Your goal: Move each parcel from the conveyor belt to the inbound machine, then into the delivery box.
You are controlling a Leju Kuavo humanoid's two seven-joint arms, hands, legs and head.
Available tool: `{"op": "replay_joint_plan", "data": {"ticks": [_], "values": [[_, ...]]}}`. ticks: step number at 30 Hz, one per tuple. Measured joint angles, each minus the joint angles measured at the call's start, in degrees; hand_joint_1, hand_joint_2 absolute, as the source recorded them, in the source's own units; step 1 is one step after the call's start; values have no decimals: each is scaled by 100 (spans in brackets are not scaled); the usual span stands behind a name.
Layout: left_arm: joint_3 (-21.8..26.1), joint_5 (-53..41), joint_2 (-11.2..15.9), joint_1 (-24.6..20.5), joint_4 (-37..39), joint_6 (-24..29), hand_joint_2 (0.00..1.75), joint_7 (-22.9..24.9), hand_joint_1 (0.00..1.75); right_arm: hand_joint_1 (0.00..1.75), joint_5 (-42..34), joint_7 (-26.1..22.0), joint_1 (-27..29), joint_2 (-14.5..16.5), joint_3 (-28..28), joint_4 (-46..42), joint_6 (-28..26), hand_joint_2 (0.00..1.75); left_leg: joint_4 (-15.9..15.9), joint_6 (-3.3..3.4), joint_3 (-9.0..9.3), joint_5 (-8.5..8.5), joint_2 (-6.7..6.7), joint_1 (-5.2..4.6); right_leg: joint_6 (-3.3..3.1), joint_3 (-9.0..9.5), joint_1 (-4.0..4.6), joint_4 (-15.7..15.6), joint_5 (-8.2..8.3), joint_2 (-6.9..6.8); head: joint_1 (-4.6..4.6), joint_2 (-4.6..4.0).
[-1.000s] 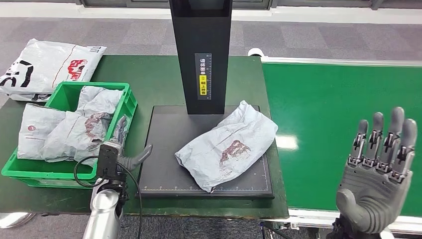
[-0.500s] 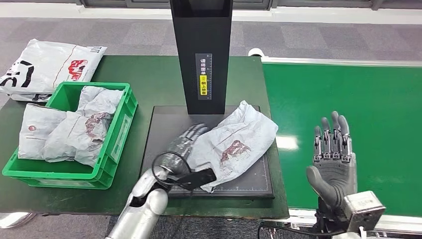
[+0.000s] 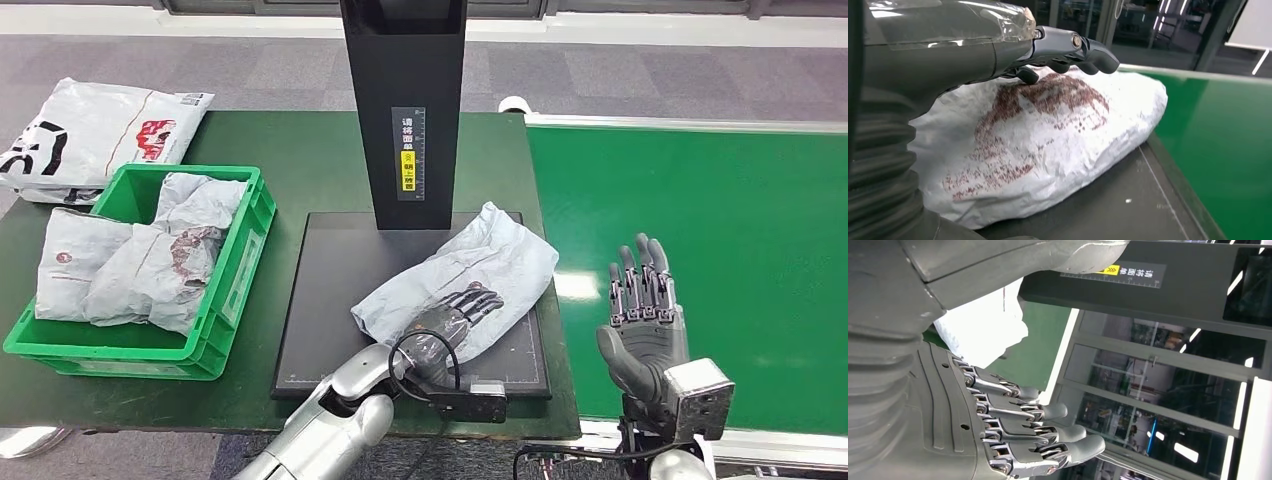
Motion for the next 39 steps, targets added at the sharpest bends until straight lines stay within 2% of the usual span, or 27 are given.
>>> {"op": "replay_joint_plan", "data": {"ticks": [15,19,28,39], "values": [[-266,32,-29,-200,531,-12,175,30,0,0,-1,1,-1,13,0,108,26,175,0,0,0,0,-1,0,0,0,0,1,0,0,0,0],[-401,45,-73,-356,827,10,175,173,171,0,0,3,-35,16,0,140,56,175,0,0,1,0,-1,0,0,2,0,1,0,-1,0,0],[-523,501,-196,-1003,1790,154,175,598,175,0,-2,4,-82,35,0,216,127,175,0,0,7,1,0,0,1,10,-1,3,1,0,0,0],[-523,742,-105,-1343,2126,150,175,664,175,0,-25,8,-81,50,0,249,172,175,0,0,9,1,-1,0,0,11,0,9,0,-1,0,0]]}}
